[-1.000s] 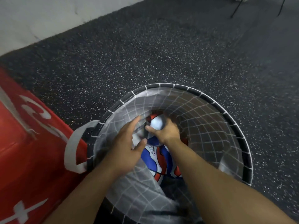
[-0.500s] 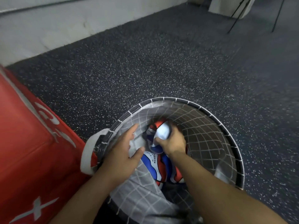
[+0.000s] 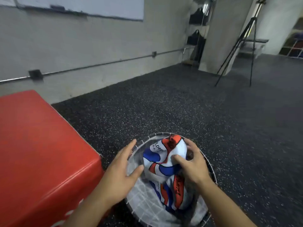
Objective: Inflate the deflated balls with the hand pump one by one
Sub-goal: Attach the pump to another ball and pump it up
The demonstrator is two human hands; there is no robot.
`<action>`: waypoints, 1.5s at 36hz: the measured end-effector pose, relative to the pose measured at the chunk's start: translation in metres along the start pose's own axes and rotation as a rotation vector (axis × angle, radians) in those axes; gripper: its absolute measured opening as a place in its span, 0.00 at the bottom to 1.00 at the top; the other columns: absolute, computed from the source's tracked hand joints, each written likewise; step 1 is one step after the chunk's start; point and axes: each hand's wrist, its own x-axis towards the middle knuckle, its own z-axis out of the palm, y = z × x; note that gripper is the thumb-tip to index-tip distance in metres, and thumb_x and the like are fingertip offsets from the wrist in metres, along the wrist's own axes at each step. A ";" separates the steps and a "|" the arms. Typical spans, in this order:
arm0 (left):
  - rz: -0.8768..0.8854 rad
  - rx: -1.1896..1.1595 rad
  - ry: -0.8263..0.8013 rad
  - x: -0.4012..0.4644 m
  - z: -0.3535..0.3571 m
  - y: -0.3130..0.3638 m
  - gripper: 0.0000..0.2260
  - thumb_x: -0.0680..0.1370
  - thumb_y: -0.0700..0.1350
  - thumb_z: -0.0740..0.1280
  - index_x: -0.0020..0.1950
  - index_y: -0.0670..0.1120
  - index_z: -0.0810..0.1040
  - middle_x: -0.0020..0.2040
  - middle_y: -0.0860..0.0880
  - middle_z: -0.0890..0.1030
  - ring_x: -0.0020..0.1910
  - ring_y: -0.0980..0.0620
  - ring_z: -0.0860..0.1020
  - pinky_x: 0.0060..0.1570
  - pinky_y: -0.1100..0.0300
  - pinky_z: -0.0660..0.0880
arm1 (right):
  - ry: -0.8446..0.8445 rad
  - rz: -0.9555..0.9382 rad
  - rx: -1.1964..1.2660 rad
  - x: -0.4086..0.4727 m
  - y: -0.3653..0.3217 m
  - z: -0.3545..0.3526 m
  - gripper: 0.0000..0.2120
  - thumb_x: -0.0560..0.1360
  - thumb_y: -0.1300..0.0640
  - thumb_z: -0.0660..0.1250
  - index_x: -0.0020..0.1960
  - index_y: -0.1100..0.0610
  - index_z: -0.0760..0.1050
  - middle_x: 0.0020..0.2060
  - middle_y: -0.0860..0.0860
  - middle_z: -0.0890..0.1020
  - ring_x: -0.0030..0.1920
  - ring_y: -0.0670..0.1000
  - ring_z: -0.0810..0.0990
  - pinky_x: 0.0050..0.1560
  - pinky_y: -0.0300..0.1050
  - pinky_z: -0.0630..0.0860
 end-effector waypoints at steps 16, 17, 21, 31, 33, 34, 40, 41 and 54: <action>0.087 0.233 0.384 -0.143 -0.215 0.003 0.32 0.82 0.52 0.70 0.82 0.66 0.57 0.80 0.68 0.59 0.79 0.67 0.58 0.79 0.52 0.63 | -0.402 -0.240 0.476 -0.143 -0.186 0.131 0.37 0.60 0.47 0.76 0.69 0.38 0.76 0.63 0.46 0.84 0.65 0.54 0.82 0.63 0.66 0.80; 0.075 0.254 0.402 -0.157 -0.230 0.001 0.31 0.83 0.51 0.68 0.82 0.64 0.58 0.80 0.67 0.59 0.79 0.67 0.58 0.79 0.52 0.63 | -0.435 -0.244 0.491 -0.151 -0.194 0.145 0.36 0.60 0.49 0.76 0.69 0.39 0.77 0.63 0.46 0.84 0.65 0.55 0.83 0.63 0.67 0.80; -0.008 0.321 0.495 -0.218 -0.284 -0.019 0.28 0.84 0.57 0.62 0.83 0.63 0.57 0.81 0.64 0.61 0.79 0.60 0.64 0.78 0.48 0.66 | -0.578 -0.228 0.570 -0.186 -0.218 0.205 0.30 0.69 0.60 0.72 0.69 0.43 0.78 0.62 0.47 0.85 0.62 0.54 0.84 0.59 0.61 0.83; -0.148 -0.055 0.826 -0.340 -0.355 -0.065 0.23 0.86 0.40 0.63 0.80 0.53 0.65 0.70 0.62 0.79 0.67 0.65 0.77 0.62 0.70 0.73 | -0.962 -0.101 0.587 -0.285 -0.240 0.342 0.32 0.67 0.58 0.68 0.71 0.45 0.76 0.64 0.53 0.84 0.64 0.58 0.83 0.61 0.61 0.79; -0.158 -0.125 0.913 -0.354 -0.363 -0.077 0.23 0.85 0.36 0.63 0.78 0.51 0.67 0.67 0.65 0.80 0.66 0.60 0.80 0.60 0.70 0.74 | -1.025 -0.078 0.552 -0.298 -0.240 0.363 0.33 0.67 0.58 0.68 0.72 0.43 0.75 0.65 0.53 0.83 0.66 0.60 0.81 0.63 0.62 0.77; -0.163 -0.143 0.949 -0.358 -0.367 -0.084 0.22 0.84 0.35 0.64 0.77 0.51 0.69 0.67 0.64 0.81 0.66 0.57 0.81 0.59 0.69 0.75 | -1.054 -0.070 0.531 -0.303 -0.239 0.373 0.33 0.68 0.58 0.68 0.72 0.42 0.74 0.66 0.53 0.83 0.67 0.61 0.81 0.64 0.62 0.76; -0.194 -0.055 1.094 -0.375 -0.403 -0.113 0.20 0.83 0.34 0.66 0.72 0.52 0.74 0.69 0.53 0.80 0.64 0.61 0.80 0.57 0.71 0.74 | -1.043 -0.138 0.345 -0.322 -0.230 0.419 0.38 0.71 0.66 0.71 0.77 0.42 0.70 0.61 0.45 0.85 0.57 0.49 0.84 0.65 0.57 0.78; -0.191 -0.042 1.089 -0.377 -0.409 -0.116 0.21 0.83 0.33 0.66 0.72 0.51 0.73 0.69 0.53 0.79 0.65 0.63 0.79 0.57 0.72 0.73 | -1.027 -0.171 0.300 -0.325 -0.226 0.425 0.39 0.73 0.70 0.71 0.78 0.44 0.69 0.60 0.43 0.86 0.55 0.47 0.84 0.65 0.56 0.78; -0.162 0.043 0.915 -0.408 -0.410 -0.122 0.28 0.80 0.33 0.71 0.75 0.56 0.71 0.68 0.63 0.79 0.72 0.63 0.73 0.62 0.69 0.75 | -1.025 -0.709 -0.070 -0.354 -0.227 0.465 0.33 0.74 0.49 0.77 0.76 0.38 0.71 0.79 0.38 0.63 0.75 0.26 0.56 0.72 0.24 0.53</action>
